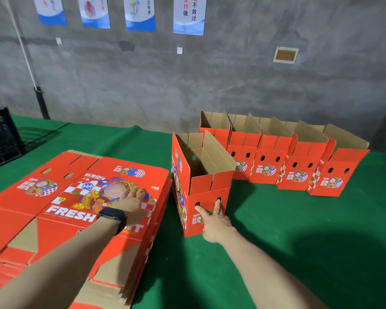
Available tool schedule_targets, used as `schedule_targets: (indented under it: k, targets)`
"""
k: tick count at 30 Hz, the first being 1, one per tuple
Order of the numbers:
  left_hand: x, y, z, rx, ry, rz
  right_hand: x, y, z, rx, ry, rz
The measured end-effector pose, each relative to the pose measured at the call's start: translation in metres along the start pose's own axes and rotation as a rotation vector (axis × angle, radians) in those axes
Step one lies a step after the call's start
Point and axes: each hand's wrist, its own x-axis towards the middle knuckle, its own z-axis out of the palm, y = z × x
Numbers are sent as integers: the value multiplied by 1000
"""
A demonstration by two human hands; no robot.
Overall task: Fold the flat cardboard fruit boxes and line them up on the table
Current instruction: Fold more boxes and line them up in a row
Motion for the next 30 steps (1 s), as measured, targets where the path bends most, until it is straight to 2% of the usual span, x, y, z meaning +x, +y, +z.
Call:
schedule_targets:
  k: [7,11,17,21,27,30]
  targets:
    - [18,-1,-4,314,-90,124,44,-6,-20,-16,14,-27]
    - [20,0,-13,379,-77,173,62,3,-28,-36,27,-68]
    - [30,-3,-19,325,-58,205,95,2,-40,-189,73,-34]
    - [44,-4,-17,193,32,176,118,-21,-35,-267,121,31]
    - [77,7,-12,150,14,208,150,-49,-39,-372,81,110]
    - [95,7,-12,133,79,184,163,-55,-43,-418,53,122]
